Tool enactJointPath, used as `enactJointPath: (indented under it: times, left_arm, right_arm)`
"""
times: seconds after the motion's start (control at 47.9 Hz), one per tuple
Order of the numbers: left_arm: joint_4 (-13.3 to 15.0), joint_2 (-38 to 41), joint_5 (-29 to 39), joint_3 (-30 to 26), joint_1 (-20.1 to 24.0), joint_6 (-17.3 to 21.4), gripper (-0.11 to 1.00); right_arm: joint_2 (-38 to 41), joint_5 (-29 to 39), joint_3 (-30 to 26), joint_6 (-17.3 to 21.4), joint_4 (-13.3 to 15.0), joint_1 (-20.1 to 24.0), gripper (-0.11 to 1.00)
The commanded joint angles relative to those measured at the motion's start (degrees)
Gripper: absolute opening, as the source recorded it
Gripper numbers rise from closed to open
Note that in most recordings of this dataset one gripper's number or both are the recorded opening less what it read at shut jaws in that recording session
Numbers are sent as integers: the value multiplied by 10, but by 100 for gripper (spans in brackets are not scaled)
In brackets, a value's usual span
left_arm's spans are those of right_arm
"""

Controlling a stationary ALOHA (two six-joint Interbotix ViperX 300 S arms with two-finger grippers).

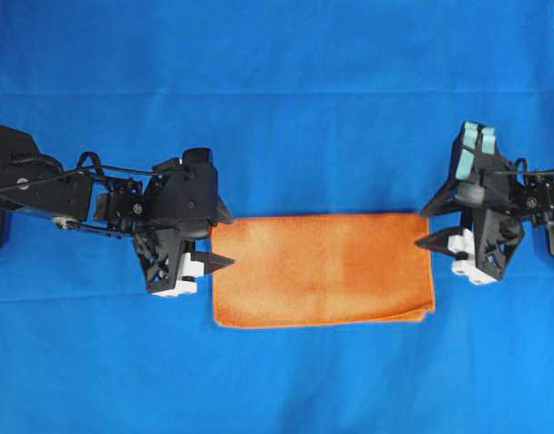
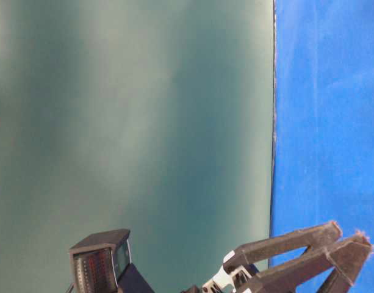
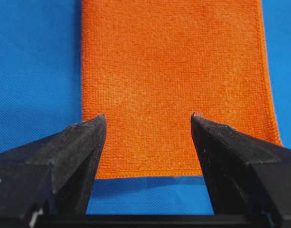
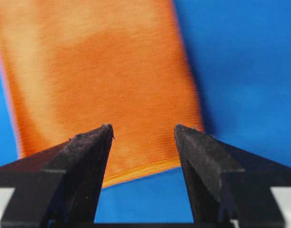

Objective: Fold the orange towel.
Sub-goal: 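Release corners and move both grippers to the folded edge corners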

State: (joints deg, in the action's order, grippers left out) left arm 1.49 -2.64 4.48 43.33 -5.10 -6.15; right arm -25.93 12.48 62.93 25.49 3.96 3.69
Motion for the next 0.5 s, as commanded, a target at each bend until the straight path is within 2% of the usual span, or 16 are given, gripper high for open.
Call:
enactJointPath:
  times: [0.0,0.209,0.48]
  left_arm:
    - [-1,-10,-5,-4,10,2,64]
    - [-1,36,-22,-4,36,4,64]
    - [-1,91,-40,3,62,4,64]
  right_arm:
    - [9,0,-5,-1,11,-9,59]
    - [61,-19,-5,-1,26,-21,59]
    - [114,-36,-5,-3,28,-34,59]
